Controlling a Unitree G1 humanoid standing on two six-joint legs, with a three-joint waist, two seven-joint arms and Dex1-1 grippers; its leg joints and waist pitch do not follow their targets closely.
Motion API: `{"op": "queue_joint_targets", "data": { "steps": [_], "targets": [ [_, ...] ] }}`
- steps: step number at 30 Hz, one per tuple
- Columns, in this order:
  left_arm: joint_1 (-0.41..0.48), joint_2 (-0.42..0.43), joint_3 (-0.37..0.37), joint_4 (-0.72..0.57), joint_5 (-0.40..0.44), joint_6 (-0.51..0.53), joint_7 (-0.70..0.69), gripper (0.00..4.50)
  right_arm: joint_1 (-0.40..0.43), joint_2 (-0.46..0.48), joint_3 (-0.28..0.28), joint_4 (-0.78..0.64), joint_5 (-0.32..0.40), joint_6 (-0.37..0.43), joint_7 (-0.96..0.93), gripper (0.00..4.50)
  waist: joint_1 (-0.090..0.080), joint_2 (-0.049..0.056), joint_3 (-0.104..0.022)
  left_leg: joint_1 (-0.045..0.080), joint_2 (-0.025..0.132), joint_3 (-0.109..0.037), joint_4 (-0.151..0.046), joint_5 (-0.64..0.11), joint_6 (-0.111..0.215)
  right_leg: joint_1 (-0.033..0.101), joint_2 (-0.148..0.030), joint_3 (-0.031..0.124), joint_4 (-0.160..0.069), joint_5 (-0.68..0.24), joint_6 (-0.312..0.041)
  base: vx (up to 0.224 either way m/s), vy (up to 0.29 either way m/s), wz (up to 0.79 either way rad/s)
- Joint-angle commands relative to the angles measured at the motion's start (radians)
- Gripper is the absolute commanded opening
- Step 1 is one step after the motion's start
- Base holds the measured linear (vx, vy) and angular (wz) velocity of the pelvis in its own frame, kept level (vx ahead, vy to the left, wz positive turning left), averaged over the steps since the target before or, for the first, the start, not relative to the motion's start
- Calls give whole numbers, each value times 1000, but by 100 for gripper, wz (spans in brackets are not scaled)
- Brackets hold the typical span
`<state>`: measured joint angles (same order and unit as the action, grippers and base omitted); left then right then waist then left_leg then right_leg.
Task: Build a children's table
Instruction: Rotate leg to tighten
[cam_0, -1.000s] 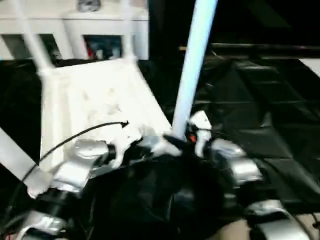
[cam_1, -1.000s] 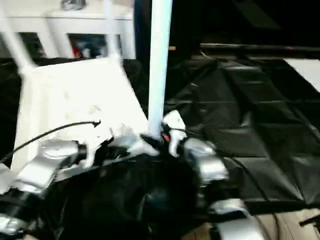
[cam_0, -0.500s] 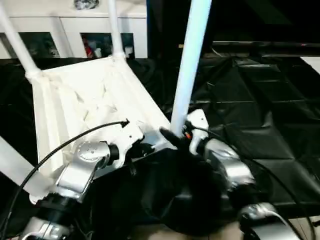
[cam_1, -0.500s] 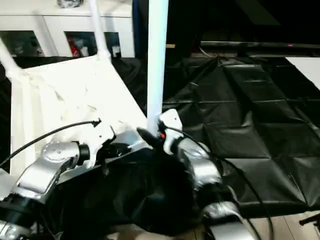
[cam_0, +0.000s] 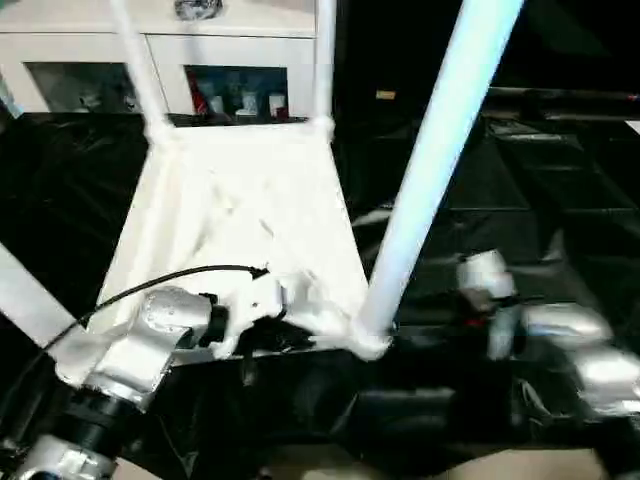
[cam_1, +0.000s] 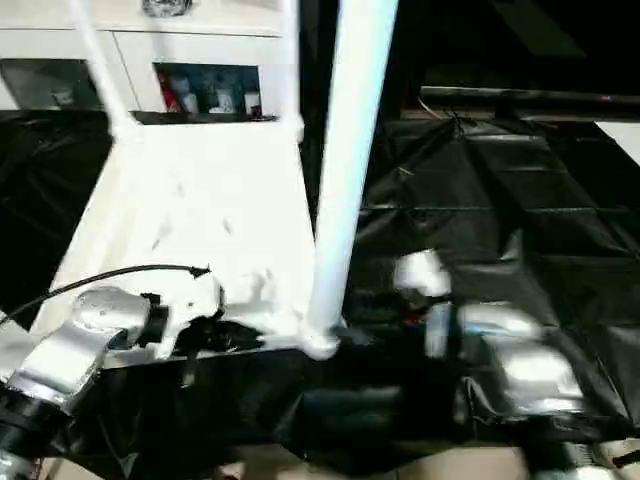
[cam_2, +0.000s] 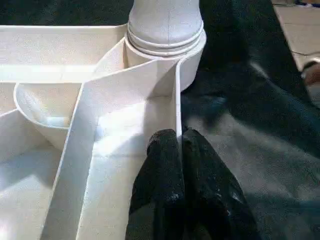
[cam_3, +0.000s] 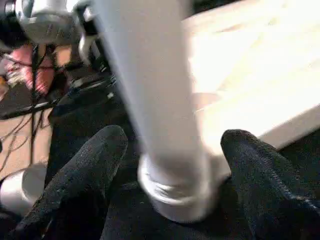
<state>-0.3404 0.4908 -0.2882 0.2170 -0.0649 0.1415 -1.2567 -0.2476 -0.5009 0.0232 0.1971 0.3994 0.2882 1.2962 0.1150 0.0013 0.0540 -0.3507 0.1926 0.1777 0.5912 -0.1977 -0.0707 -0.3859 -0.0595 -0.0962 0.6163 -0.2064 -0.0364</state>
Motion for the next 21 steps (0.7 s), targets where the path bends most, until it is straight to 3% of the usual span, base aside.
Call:
{"op": "queue_joint_targets", "data": {
  "steps": [1, 4, 7, 13, 14, 17, 18, 21],
  "targets": [
    [-20, 6, 6, -17, -42, -26, -29, 0, -12, -20, -47, -27, 36, 29, -18, 345, 1, -1, -62, 2, 48, -17, -65, -134, 73, 48, -91, 64, -86, -227, -153, 0, 0, 0],
    [-15, 9, 9, -20, -55, -30, -44, 0, -15, -21, -70, -24, 39, 36, -47, 345, 1, -2, -66, 0, 47, -16, -61, -104, 79, 50, -90, 64, -79, -170, -172, 0, 0, 0],
    [4, 0, 38, -61, -74, 34, -7, 0, -36, 12, -99, 10, 19, 50, -162, 345, -1, -2, -67, -2, 47, -16, -60, -84, 78, 50, -91, 63, -73, -135, -184, 0, 0, 0],
    [38, -16, 119, -108, -121, 1, 74, 55, -46, 83, -119, 17, -54, 43, -400, 358, -5, -3, -64, 1, 47, -15, -63, -101, 48, 48, -95, 63, -78, -187, -179, 0, 0, 0],
    [49, -37, 161, -138, -129, 9, 145, 62, -49, 117, -133, 13, -79, 38, -495, 358, -7, -5, -63, 1, 47, -14, -64, -104, 46, 48, -94, 63, -79, -188, -180, 0, 0, 0],
    [60, -56, 198, -159, -101, 0, 234, 88, -47, 151, -146, 5, -112, 28, -604, 358, -12, -7, -61, 2, 45, -15, -65, -119, 34, 47, -91, 63, -80, -211, -166, 0, 0, 0],
    [71, -91, 243, -158, -83, -45, 330, 99, -37, 181, -154, -16, -133, 4, -676, 386, -15, -8, -61, -1, 44, -15, -65, -113, 32, 49, -90, 65, -80, -213, -151, 0, 0, 0],
    [89, -144, 329, -169, -64, -11, 520, 104, 4, 242, -150, -96, -153, 74, -799, 392, -20, -9, -64, -1, 44, -15, -64, -95, 37, 50, -86, 65, -77, -171, -131, 0, 0, 0]
  ]
}}
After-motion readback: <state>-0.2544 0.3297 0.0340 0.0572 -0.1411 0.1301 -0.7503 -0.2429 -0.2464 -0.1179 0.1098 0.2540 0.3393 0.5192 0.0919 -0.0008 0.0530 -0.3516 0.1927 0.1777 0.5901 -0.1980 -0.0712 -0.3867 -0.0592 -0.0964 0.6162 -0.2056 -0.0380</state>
